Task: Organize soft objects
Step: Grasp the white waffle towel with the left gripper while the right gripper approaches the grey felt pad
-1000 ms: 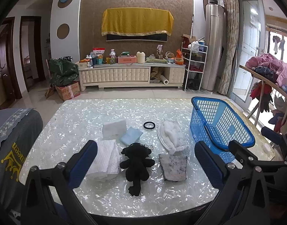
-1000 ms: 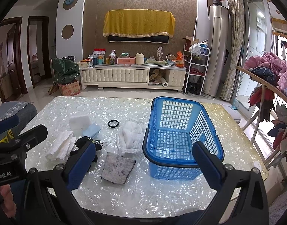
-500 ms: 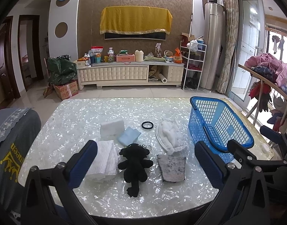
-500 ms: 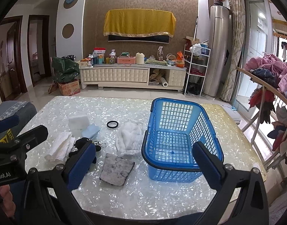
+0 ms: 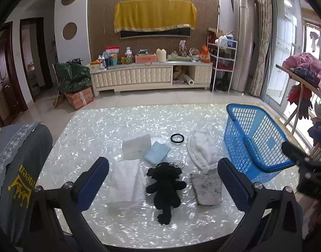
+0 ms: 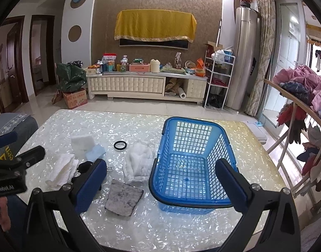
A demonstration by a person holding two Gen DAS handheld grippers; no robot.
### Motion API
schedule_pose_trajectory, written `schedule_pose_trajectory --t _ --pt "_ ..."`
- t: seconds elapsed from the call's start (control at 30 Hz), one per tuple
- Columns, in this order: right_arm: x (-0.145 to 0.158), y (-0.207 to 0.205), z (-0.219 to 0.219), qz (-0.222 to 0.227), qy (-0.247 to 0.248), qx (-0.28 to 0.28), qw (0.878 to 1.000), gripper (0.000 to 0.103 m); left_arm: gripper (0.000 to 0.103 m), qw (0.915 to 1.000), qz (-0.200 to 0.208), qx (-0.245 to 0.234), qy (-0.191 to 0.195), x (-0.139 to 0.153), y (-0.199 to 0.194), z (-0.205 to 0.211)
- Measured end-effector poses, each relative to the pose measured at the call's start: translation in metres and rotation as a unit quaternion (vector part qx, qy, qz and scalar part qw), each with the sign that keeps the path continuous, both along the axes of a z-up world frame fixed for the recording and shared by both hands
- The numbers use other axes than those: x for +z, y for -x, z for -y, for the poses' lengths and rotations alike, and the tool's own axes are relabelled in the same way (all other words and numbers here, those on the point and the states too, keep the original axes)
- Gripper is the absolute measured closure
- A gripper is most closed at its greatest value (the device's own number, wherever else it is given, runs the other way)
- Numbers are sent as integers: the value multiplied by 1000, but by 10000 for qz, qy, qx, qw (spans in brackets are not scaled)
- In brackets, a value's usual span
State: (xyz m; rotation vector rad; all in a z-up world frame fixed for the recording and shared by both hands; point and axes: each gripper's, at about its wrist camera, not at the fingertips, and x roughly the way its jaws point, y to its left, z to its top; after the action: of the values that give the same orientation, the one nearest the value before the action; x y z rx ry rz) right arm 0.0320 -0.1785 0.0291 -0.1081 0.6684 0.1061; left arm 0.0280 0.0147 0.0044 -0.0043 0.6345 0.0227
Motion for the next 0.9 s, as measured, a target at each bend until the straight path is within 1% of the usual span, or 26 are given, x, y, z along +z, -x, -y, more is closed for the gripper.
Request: schedule_pose_trajectory --t 0.13,0.27,0.4,0.63,0.73,0.9 --pt "-4 -10 0 -229 -109 22 9997 0 0 9996 -197 -184 -77 -6 -9 -12" --pt "-10 -17 -9 -397 -76 159 9991 0 0 9982 -453 -55 -376 -21 -16 -21" --pt "-19 -26 -20 -765 -152 437 9960 0 0 9961 -802 -150 -324 -34 -23 -33" --pt "-38 -39 -50 -1156 -117 759 9903 0 0 9884 -1440 -222 -433 -62 -45 -59" --pt "-47 -46 -58 -1326 -106 880 9872 0 0 9842 -1656 -209 -590 -74 -53 -68" --pt "-60 -57 -74 -1566 -54 1052 9820 0 0 9779 -2042 -181 -424 -92 -66 -88"
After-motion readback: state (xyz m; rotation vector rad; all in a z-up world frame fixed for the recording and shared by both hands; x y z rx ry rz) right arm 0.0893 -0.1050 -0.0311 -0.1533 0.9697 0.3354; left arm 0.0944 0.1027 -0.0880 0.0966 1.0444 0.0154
